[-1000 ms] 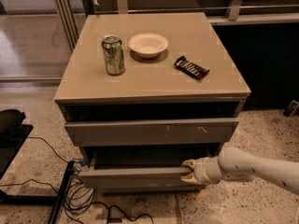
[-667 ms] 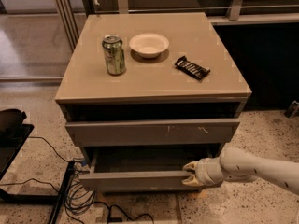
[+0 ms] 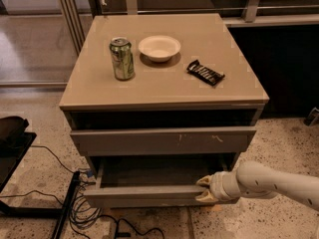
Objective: Open middle drawer
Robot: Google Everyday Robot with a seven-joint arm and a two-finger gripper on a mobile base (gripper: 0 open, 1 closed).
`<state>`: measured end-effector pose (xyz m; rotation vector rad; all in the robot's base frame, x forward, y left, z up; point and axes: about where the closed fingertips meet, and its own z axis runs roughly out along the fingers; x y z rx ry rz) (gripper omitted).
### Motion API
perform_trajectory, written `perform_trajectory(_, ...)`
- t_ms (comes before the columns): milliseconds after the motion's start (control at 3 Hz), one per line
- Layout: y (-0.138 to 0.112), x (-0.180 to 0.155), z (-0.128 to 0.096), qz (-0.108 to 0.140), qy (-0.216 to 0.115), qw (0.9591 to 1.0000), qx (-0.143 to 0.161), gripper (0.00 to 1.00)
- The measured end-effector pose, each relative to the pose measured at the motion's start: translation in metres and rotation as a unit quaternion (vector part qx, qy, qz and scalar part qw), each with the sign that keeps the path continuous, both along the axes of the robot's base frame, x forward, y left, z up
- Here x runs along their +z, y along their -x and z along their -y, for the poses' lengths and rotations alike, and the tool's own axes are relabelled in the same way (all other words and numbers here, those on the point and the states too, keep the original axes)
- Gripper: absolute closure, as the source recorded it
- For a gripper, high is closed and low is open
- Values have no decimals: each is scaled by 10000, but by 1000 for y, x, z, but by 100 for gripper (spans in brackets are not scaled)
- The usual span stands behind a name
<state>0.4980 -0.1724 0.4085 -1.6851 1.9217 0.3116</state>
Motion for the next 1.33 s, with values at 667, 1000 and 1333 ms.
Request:
perform_trajectory(667,0,0,0,0,0,10000,0,58)
perform_trajectory(1000,0,0,0,-1,0,10000,1,61)
perform_trajectory(1333,0,0,0,-1,0,10000,1,84)
